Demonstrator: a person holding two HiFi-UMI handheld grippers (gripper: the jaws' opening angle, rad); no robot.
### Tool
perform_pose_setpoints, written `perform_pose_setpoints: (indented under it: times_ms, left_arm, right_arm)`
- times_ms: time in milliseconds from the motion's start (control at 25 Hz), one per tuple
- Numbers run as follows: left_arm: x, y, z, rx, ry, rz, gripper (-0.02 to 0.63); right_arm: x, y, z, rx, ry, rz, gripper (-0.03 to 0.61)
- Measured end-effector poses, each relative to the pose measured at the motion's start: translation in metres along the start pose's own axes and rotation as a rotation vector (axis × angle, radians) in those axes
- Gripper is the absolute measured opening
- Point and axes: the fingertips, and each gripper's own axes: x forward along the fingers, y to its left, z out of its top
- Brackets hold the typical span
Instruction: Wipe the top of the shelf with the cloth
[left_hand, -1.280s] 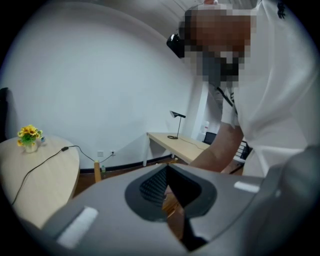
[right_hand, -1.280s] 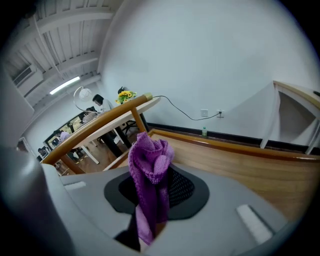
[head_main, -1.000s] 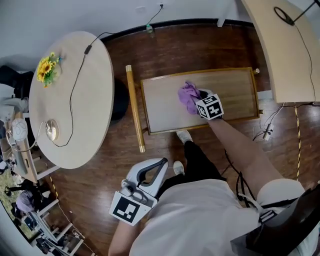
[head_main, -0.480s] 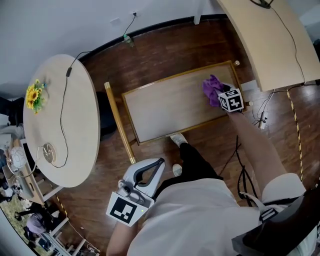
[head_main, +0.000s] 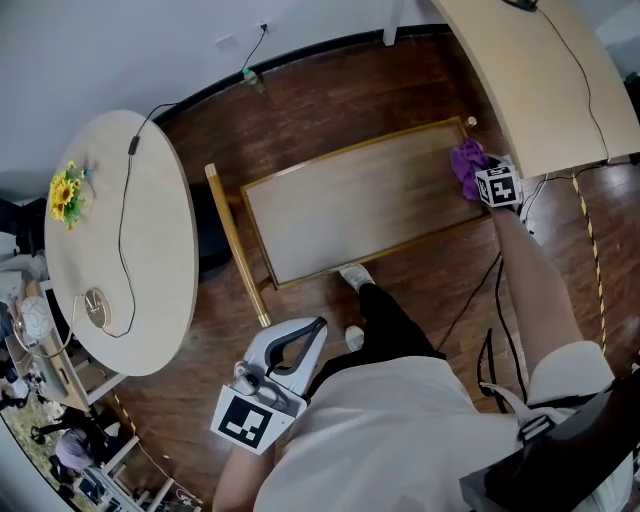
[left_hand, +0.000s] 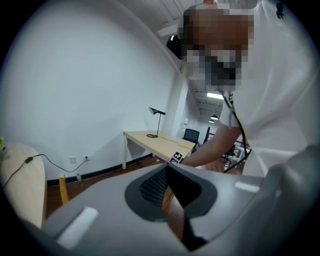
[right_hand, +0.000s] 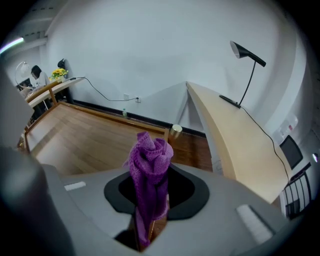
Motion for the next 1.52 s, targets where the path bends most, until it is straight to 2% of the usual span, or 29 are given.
perform_pose_setpoints:
  times_ms: [160, 360, 640, 880, 1040, 1120, 1240, 1360, 1520]
  left_arm:
    - [-0.006, -0.003, -0.003, 0.002, -0.013, 0.023, 0.021]
    - [-0.022, -0.008, -0.003, 0.005, -0.045, 0.052, 0.021]
    - [-0.061, -0.012, -0.018, -0.021, -0.082, 0.115, 0.021]
    - [-0.091, -0.019, -0.033, -0.042, -0.096, 0.171, 0.021]
    - [-0.107, -0.024, -0.046, -0.072, -0.093, 0.216, 0.021]
    - [-0.113, -0.027, -0.053, -0.086, -0.080, 0.230, 0.021]
    - [-0.120, -0.025, -0.061, -0.102, -0.068, 0.246, 0.021]
    - [-0.121, -0.025, -0.064, -0.107, -0.066, 0.244, 0.021]
    - [-0.111, -0.027, -0.061, -0.099, -0.063, 0.203, 0.021]
  right_arm:
    - [-0.012, 0.015, 0.017, 0.009, -0.054, 0.026, 0.089]
    - [-0.042, 0.095, 0.053, 0.038, -0.185, 0.174, 0.089]
    - [-0.092, 0.301, 0.101, -0.005, -0.310, 0.524, 0.089]
    - [-0.116, 0.471, 0.110, -0.039, -0.294, 0.783, 0.089]
    - [-0.116, 0.546, 0.097, -0.029, -0.241, 0.907, 0.089]
    - [-0.114, 0.565, 0.086, -0.022, -0.212, 0.930, 0.089]
    - [-0.104, 0.571, 0.075, -0.025, -0.183, 0.911, 0.089]
    - [-0.093, 0.554, 0.066, -0.039, -0.168, 0.863, 0.089]
    - [-0.081, 0.512, 0.051, -0.039, -0.151, 0.787, 0.089]
